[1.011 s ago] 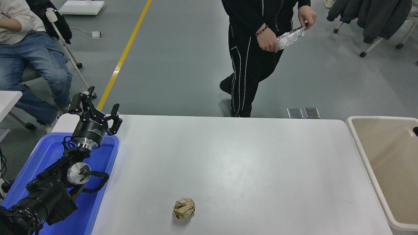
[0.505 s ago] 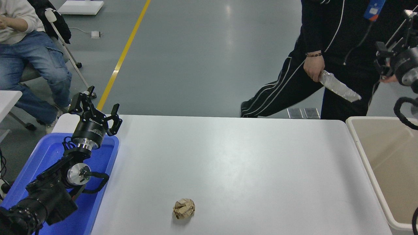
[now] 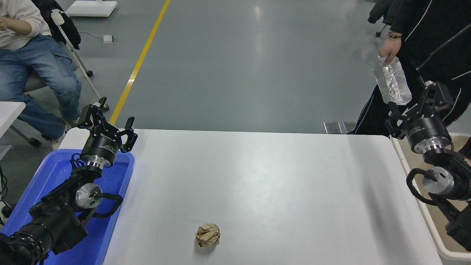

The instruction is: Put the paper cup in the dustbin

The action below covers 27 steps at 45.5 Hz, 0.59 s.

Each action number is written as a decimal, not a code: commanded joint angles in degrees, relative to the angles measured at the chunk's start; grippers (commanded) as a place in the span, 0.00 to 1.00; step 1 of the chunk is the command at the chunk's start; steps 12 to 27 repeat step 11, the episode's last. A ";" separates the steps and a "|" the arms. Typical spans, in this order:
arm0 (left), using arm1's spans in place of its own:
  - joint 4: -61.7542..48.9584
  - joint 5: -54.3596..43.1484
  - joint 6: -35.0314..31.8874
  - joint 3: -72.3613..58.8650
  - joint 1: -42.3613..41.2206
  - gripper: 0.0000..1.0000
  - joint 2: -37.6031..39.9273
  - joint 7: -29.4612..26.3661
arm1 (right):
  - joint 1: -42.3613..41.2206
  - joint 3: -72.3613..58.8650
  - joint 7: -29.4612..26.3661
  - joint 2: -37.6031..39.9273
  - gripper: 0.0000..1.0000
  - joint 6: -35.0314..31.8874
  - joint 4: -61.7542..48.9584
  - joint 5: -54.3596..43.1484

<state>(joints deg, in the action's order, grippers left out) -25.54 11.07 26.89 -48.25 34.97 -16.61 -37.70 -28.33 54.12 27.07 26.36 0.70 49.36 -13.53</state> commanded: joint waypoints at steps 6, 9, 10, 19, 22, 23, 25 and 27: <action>0.05 0.00 0.00 0.00 0.01 1.00 0.00 0.00 | 2.49 0.02 0.80 -3.68 0.99 -2.64 -4.80 -0.18; -0.04 0.00 0.00 0.00 0.01 1.00 0.00 0.00 | 2.40 0.02 0.80 -3.68 0.99 -2.64 -4.80 -0.18; 0.05 0.00 0.00 0.00 0.01 1.00 0.00 0.00 | 2.31 0.02 0.80 -3.77 0.99 -2.64 -4.71 -0.18; -0.04 0.00 0.00 0.00 0.01 1.00 0.00 0.00 | 2.31 0.02 0.80 -3.77 0.99 -2.64 -4.71 -0.09; -0.04 0.00 0.00 0.00 0.01 1.00 0.00 0.00 | 2.31 0.02 0.80 -3.77 0.99 -2.64 -4.71 -0.09; -0.04 0.00 0.00 0.00 0.01 1.00 0.00 0.00 | 2.31 0.02 0.80 -3.77 0.99 -2.64 -4.71 -0.09; -0.04 0.00 0.00 0.00 0.01 1.00 0.00 0.00 | 2.31 0.02 0.80 -3.77 0.99 -2.64 -4.71 -0.09; -0.04 0.00 0.00 0.00 0.01 1.00 0.00 0.00 | 2.31 0.02 0.80 -3.77 0.99 -2.64 -4.71 -0.09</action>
